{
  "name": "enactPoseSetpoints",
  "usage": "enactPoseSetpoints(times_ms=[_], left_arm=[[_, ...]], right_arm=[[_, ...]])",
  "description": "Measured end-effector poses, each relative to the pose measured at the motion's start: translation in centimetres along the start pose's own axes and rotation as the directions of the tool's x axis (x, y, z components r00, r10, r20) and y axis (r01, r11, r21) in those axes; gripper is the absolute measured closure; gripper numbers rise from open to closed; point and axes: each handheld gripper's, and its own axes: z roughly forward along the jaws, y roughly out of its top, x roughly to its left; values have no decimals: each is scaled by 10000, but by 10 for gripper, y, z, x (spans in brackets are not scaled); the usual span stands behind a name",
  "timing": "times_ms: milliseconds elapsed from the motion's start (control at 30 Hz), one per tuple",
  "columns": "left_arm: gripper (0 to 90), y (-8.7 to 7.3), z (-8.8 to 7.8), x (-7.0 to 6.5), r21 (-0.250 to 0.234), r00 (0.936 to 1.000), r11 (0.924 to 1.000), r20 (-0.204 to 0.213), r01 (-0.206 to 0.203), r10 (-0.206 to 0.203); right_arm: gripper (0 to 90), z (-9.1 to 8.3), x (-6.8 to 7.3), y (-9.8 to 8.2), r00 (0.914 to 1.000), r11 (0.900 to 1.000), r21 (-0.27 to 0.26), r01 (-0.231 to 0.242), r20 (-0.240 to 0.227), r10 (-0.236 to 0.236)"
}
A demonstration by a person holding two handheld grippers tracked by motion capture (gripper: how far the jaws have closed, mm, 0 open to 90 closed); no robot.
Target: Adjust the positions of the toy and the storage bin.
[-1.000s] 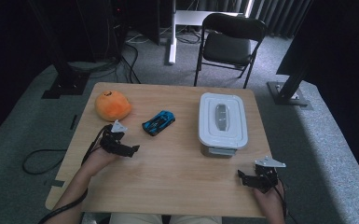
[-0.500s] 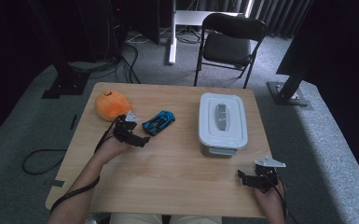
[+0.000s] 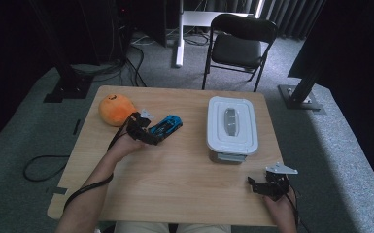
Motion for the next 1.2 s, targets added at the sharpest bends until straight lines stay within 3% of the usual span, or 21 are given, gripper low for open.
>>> enactPoseSetpoints(times_ms=[367,567,667,933,967,1033,1200], left_arm=[[48,23,24,2,298,9998,9995,138,101,-105],[49,33,36,1,627,9994,9974,-41,-350,353],[70,36,43,2,729,9994,9968,-64,-330,335],[71,36,62,4,1198,9981,9912,-179,-562,587],[79,35,65,5,1272,9984,9903,-49,-558,569],[169,35,68,5,1325,9980,9895,-171,-582,610],[169,39,72,4,1445,9979,9879,-219,-570,608]], right_arm=[[138,0,0,0,10000,10000,-5,-3,-1,3],[139,0,0,0,10000,10000,-6,-9,-5,9],[139,0,0,0,10000,10000,-3,-8,-3,8],[139,0,0,0,10000,10000,-6,-11,-4,11],[139,0,0,0,10000,10000,-8,-10,-3,10],[139,0,0,0,10000,10000,-8,-12,-3,12],[140,0,0,0,10000,10000,-11,-15,-2,15]])
